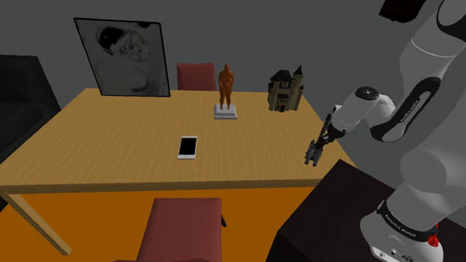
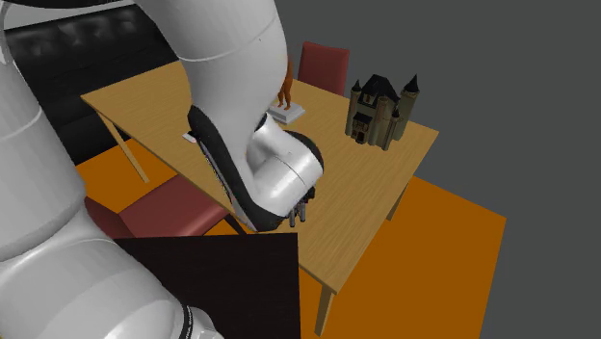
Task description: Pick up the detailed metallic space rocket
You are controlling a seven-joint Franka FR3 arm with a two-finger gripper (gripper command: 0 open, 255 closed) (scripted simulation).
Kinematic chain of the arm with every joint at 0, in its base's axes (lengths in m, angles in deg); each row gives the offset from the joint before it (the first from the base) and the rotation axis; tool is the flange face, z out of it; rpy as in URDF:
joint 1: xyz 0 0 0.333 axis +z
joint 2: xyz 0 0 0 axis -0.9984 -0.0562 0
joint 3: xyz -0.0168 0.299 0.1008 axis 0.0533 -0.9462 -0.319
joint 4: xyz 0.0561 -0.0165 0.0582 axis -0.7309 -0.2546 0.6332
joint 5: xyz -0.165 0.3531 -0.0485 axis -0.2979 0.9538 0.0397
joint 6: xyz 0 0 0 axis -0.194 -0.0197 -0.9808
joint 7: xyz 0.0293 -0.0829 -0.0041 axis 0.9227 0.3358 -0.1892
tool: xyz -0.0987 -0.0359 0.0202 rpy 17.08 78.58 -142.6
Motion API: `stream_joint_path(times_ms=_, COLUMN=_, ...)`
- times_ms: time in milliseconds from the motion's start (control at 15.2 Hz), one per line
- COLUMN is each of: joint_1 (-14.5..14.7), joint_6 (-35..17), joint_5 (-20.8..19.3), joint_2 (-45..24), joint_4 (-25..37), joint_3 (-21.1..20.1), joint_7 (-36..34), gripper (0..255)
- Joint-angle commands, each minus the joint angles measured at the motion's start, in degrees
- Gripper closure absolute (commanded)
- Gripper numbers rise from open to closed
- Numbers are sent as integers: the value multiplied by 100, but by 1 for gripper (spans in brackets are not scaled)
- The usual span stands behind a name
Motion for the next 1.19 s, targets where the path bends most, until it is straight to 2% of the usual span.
stream_joint_path(times_ms=0, joint_1=-48, joint_6=-50, joint_5=-1910, joint_2=-347, joint_4=472, joint_3=-126, joint_7=-2054, gripper=0)
stream_joint_path(times_ms=66, joint_1=-307, joint_6=1, joint_5=-2171, joint_2=-406, joint_4=543, joint_3=-409, joint_7=-2319, gripper=0)
stream_joint_path(times_ms=132, joint_1=-467, joint_6=37, joint_5=-2067, joint_2=-390, joint_4=512, joint_3=-557, joint_7=-2186, gripper=0)
stream_joint_path(times_ms=198, joint_1=-447, joint_6=37, joint_5=-2029, joint_2=-378, joint_4=496, joint_3=-536, joint_7=-2148, gripper=255)
stream_joint_path(times_ms=330, joint_1=-507, joint_6=45, joint_5=-2124, joint_2=-396, joint_4=520, joint_3=-598, joint_7=-2241, gripper=255)
stream_joint_path(times_ms=792, joint_1=-467, joint_6=37, joint_5=-2067, joint_2=-390, joint_4=512, joint_3=-557, joint_7=-2186, gripper=255)
stream_joint_path(times_ms=858, joint_1=-98, joint_6=-30, joint_5=-1536, joint_2=-276, joint_4=366, joint_3=-140, joint_7=-1635, gripper=255)
stream_joint_path(times_ms=924, joint_1=334, joint_6=-85, joint_5=-829, joint_2=-151, joint_4=171, joint_3=335, joint_7=-903, gripper=255)
stream_joint_path(times_ms=990, joint_1=702, joint_6=-98, joint_5=95, joint_2=2, joint_4=-83, joint_3=727, joint_7=49, gripper=255)
stream_joint_path(times_ms=1056, joint_1=874, joint_6=-55, joint_5=1070, joint_2=182, joint_4=-346, joint_3=884, joint_7=1035, gripper=255)
stream_joint_path(times_ms=1122, joint_1=740, joint_6=33, joint_5=1872, joint_2=372, joint_4=-556, joint_3=707, joint_7=1833, gripper=255)
